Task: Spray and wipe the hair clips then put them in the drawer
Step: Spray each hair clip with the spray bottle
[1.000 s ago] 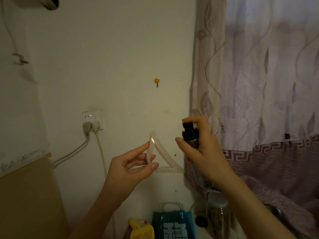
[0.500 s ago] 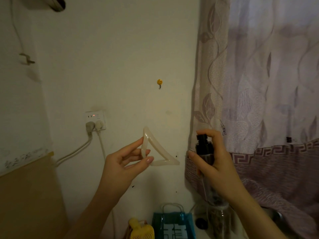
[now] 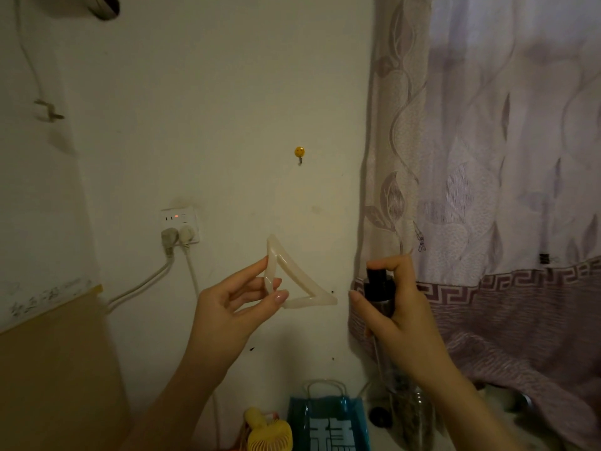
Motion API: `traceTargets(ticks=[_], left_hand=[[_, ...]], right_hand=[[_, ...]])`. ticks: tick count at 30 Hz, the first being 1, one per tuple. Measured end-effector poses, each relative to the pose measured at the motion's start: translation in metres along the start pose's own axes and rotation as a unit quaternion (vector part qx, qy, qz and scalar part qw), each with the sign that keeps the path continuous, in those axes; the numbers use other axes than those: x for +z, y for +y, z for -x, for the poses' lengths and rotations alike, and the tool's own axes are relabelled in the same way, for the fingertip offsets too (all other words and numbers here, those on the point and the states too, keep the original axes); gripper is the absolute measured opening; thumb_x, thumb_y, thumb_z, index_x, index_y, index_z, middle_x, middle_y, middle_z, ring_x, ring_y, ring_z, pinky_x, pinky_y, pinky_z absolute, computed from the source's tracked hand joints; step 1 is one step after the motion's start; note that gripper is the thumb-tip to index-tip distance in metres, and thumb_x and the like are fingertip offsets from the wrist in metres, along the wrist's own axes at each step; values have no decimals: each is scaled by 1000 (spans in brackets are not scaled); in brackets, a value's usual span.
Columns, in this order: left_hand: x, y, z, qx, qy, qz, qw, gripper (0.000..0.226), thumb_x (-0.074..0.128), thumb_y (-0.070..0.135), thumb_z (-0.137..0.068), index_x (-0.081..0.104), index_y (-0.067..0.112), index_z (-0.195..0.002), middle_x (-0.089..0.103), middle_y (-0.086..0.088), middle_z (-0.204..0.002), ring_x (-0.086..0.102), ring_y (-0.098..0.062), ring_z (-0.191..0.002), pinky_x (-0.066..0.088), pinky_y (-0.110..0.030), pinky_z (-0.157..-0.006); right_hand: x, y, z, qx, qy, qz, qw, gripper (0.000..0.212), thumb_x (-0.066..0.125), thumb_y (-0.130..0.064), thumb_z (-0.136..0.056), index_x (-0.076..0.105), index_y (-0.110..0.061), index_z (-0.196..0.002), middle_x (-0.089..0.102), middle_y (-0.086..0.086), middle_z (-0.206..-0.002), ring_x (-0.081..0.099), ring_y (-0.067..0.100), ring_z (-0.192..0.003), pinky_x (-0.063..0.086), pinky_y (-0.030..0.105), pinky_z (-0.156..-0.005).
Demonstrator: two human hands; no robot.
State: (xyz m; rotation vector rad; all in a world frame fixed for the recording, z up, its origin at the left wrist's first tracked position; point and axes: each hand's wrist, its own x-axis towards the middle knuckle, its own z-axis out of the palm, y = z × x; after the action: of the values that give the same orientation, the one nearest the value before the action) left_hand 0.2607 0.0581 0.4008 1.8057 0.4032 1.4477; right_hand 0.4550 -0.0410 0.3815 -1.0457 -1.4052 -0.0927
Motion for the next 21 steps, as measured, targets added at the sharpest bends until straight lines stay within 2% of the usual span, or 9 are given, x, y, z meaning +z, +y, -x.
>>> traceTargets(ticks=[4,6,8,9,12,15,18,21], left_hand=[[2,1,0,0,6,1,1000,54,75,37,-55,65,37,-107,75,6,-89,71,-10,-84,51,-9,-70],[4,1,0,0,14,8,1000,54,75,36,-55,65,35,-108,75,4,-89,71,-10,-84,51,-10,-71],[7,1,1,3,21,16,1000,55,76,36,-54,65,33,-108,75,3,-88,71,-9,-85,51,-10,-71],[9,1,2,4,22,18,1000,55,75,36,-55,65,32,-108,75,3,-89,71,-10,-85,51,-10,-71],[15,2,4,6,22,20,1000,56,75,39,-56,65,32,-110,75,3,-90,71,-10,-86,51,-10,-71],[22,2,8,5,19,24,1000,60,76,43,-54,65,32,-111,75,2,-91,71,-12,-86,52,-12,-72],[26,2,11,6,15,21,1000,57,76,44,-54,64,33,-109,75,4,-91,71,-12,-87,53,-13,-72],[28,1,13,4,17,18,1000,56,76,42,-56,62,34,-110,75,6,-92,71,-11,-90,53,-14,-73]], right_hand=[[0,1,3,31,22,-53,998,40,65,-12,-86,43,-37,-107,56,4,-84,57,9,-53,50,21,-48],[1,0,5,45,47,-94,993,48,69,-16,-80,43,-41,-111,60,-6,-84,60,10,-56,53,22,-50],[5,0,7,62,66,-129,988,59,70,-21,-72,40,-38,-119,64,-18,-84,65,6,-64,53,18,-52],[7,1,8,76,71,-150,983,66,72,-22,-69,38,-38,-123,66,-18,-85,66,6,-67,53,18,-54],[14,3,11,118,76,-203,969,82,76,-23,-65,34,-43,-132,70,-3,-91,69,14,-79,55,23,-57],[21,1,12,133,79,-231,960,76,75,-24,-66,38,-43,-130,70,-6,-96,69,14,-86,56,25,-57],[27,-2,11,147,95,-260,949,71,73,-26,-65,44,-36,-129,69,-8,-92,69,13,-85,55,24,-55],[29,-3,11,168,114,-290,935,71,75,-27,-61,49,-36,-127,68,0,-94,70,17,-85,55,25,-56]])
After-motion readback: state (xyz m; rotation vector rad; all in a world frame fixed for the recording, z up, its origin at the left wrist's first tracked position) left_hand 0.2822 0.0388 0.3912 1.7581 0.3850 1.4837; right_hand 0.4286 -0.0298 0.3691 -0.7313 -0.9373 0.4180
